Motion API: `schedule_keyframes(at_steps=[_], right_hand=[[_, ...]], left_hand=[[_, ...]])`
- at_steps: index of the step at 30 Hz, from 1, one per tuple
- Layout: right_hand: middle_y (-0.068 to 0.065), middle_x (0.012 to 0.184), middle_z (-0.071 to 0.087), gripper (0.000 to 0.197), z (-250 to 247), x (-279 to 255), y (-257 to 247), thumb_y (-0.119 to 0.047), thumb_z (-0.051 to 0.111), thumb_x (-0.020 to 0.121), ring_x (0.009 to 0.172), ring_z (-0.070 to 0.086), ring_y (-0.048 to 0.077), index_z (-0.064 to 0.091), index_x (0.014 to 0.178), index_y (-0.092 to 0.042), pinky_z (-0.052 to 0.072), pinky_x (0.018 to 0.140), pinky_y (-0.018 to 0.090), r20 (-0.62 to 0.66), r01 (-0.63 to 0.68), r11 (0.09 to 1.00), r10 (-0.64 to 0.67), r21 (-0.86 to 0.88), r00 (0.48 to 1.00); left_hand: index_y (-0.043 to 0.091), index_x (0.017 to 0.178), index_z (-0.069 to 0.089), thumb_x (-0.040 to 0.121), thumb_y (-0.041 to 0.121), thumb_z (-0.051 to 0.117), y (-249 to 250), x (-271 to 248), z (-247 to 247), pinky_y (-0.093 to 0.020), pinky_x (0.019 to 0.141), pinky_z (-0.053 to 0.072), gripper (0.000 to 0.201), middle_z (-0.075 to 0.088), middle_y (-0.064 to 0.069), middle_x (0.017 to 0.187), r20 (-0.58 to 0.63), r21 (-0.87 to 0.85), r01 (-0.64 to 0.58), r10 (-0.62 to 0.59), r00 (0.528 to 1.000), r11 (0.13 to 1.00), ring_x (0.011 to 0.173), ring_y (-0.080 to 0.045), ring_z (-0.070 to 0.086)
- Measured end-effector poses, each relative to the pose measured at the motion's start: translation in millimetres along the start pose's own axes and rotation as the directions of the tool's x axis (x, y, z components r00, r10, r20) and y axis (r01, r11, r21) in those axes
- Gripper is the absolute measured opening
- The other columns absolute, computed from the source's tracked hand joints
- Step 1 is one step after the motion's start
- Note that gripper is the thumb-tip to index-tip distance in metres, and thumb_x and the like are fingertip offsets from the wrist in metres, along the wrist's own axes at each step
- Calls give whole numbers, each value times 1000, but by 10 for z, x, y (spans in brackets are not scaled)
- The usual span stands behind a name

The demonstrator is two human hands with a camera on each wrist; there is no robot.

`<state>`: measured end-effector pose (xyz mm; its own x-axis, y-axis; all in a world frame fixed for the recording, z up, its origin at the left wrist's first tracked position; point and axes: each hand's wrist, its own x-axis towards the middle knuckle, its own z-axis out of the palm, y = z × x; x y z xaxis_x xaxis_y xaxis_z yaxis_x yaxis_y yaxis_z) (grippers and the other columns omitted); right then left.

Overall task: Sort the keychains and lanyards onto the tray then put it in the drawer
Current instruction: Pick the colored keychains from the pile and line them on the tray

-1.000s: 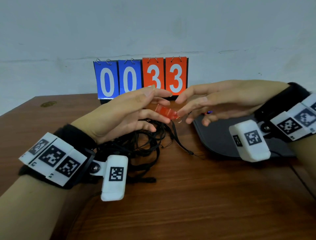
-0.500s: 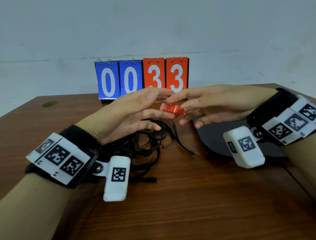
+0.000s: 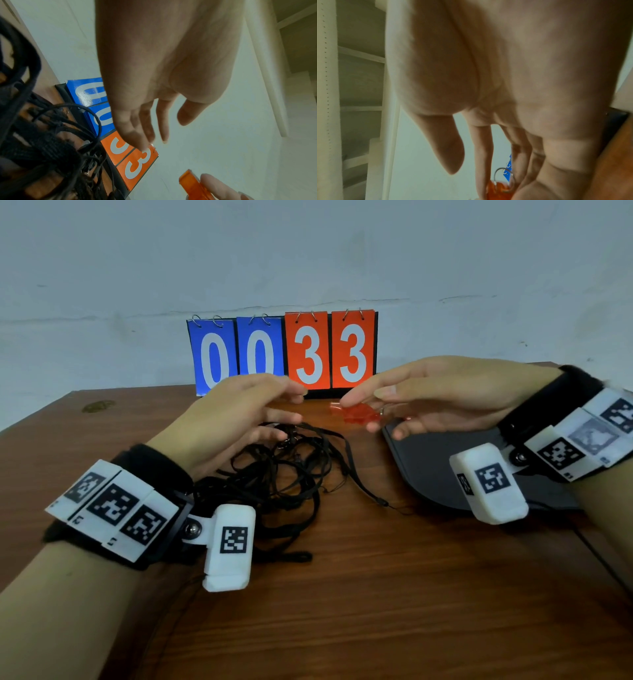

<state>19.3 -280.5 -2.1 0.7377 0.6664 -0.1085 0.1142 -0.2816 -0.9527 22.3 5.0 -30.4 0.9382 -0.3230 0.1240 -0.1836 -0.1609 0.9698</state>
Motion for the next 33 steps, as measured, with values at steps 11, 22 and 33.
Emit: schedule_keyframes(at_steps=[11,22,33], right_hand=[[2,140,61,46,-183,-51,36,-30,58,90,112,62,21,65,133,-14,53,89,28,-152,-47,995,33,-87,988],[9,125,70,29,-594,-337,78,-17,47,105,125,61,24,71,121,-14,56,92,25,-512,-270,946,145,-179,846],[7,109,74,21,-979,-458,398,-27,55,101,100,72,24,75,100,-23,56,96,39,-749,-646,712,263,-274,607]], left_hand=[[32,133,62,104,44,50,-119,69,-57,-35,114,40,34,60,13,136,7,401,150,-166,986,904,126,-7,54],[41,132,60,101,55,50,-201,123,-59,-42,118,36,35,59,14,131,71,494,205,-275,959,845,127,-10,53],[24,131,61,103,35,57,-192,277,21,-27,97,47,31,62,1,130,-9,355,335,-355,935,873,118,-12,57]])
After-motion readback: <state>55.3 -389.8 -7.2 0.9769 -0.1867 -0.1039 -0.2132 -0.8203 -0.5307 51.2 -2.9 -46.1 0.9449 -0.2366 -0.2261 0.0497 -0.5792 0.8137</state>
